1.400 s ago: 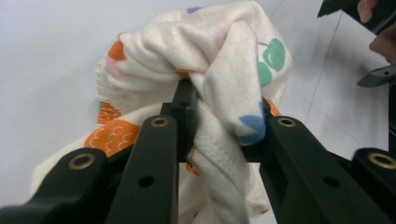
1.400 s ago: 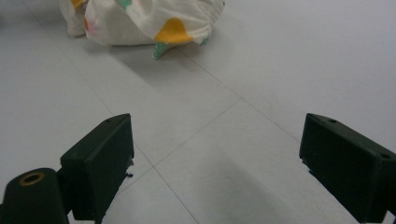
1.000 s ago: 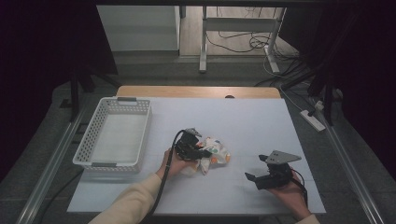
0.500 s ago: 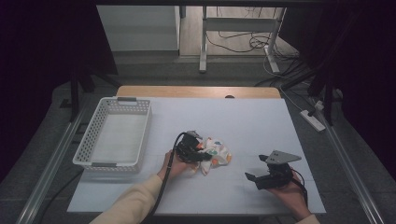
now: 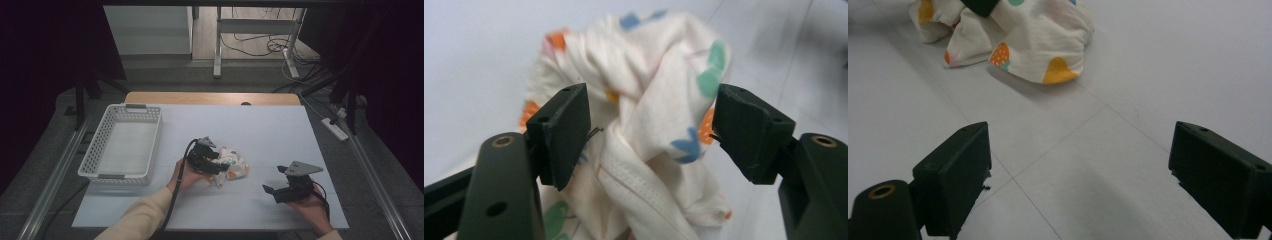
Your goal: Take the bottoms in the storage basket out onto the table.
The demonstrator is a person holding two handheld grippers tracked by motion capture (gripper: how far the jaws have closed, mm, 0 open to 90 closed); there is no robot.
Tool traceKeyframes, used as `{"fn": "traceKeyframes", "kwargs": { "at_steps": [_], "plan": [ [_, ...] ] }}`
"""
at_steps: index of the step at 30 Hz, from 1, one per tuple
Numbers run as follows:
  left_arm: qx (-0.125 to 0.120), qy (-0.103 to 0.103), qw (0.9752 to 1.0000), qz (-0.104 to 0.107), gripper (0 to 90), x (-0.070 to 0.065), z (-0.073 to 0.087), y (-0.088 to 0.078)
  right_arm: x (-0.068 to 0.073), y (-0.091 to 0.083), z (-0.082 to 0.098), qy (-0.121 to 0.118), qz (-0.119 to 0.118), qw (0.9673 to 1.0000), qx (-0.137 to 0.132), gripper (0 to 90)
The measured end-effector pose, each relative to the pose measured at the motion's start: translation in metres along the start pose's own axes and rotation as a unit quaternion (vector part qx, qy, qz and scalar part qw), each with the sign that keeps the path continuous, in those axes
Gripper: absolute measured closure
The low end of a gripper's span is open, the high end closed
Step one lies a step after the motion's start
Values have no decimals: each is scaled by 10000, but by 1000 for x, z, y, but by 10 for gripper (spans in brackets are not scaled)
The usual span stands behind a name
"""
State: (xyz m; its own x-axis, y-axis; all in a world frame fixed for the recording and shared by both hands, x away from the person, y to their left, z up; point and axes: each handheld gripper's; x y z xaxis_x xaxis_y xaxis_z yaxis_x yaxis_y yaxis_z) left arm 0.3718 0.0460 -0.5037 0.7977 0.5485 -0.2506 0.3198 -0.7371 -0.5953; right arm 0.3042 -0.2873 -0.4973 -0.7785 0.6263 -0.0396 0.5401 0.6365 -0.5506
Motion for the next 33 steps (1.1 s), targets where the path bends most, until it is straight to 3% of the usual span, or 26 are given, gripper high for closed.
{"fn": "traceKeyframes", "kwargs": {
  "at_steps": [10, 28, 33],
  "plan": [
    [-351, -97, 9993, -53, 293, 3, -8, -29, 0, 0, 0, -2, -13, 10000, -4, 101],
    [-556, -207, 9978, -281, 285, -4, 0, -85, 1, -1, 0, -5, -17, 10000, -42, 101],
    [-565, -182, 9973, -443, 285, -8, 6, -100, 1, -1, 0, -18, -20, 10000, -51, 101]
  ]
}}
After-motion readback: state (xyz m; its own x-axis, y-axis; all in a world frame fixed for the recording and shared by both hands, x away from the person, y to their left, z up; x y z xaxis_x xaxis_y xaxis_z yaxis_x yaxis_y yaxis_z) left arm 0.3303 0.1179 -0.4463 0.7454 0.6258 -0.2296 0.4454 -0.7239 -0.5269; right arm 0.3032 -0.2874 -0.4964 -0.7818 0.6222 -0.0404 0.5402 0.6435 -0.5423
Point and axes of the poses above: each handheld gripper's, and its own axes: y roughly forward along the jaws, z roughly out of its underside, x roughly to its left, and after that the axes turned 4 degrees about -x, right-handed
